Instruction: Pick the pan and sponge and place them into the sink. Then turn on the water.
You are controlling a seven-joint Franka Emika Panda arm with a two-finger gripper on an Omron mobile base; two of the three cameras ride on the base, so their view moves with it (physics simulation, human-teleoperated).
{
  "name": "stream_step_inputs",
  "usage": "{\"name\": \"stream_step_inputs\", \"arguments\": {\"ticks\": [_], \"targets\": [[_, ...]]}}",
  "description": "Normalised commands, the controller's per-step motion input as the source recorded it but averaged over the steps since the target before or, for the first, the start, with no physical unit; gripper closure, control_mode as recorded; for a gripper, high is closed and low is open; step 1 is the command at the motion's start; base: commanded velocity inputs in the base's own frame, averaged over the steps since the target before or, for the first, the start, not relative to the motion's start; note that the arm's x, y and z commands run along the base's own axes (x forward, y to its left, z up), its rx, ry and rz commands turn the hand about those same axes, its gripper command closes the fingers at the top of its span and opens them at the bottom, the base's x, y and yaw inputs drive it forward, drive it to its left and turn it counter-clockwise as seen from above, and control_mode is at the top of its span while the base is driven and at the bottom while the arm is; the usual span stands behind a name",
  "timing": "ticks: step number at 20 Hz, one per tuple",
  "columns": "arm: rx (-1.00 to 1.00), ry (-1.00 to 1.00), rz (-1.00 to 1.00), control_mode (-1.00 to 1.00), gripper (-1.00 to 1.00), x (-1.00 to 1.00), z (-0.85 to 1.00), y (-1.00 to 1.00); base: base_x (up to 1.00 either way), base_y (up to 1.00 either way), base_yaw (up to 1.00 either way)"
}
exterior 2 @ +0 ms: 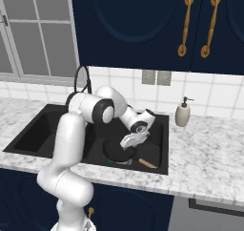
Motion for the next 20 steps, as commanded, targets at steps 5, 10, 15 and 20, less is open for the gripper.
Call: {"name": "stream_step_inputs", "arguments": {"ticks": [5, 10, 15, 20], "targets": [[0.00, -0.03, -0.24, -1.00, -1.00, -0.01, 1.00, 0.23, 0.00, 0.00, 0.00], [-0.05, 0.02, -0.27, -1.00, -1.00, -0.01, 0.81, 0.08, 0.00, 0.00, 0.00], [-0.03, 0.02, -0.04, -1.00, -1.00, 0.00, 0.03, -0.04, 0.00, 0.00, 0.00], [0.02, -0.05, -0.16, -1.00, -1.00, 0.00, 0.13, 0.08, 0.00, 0.00, 0.00]]}}
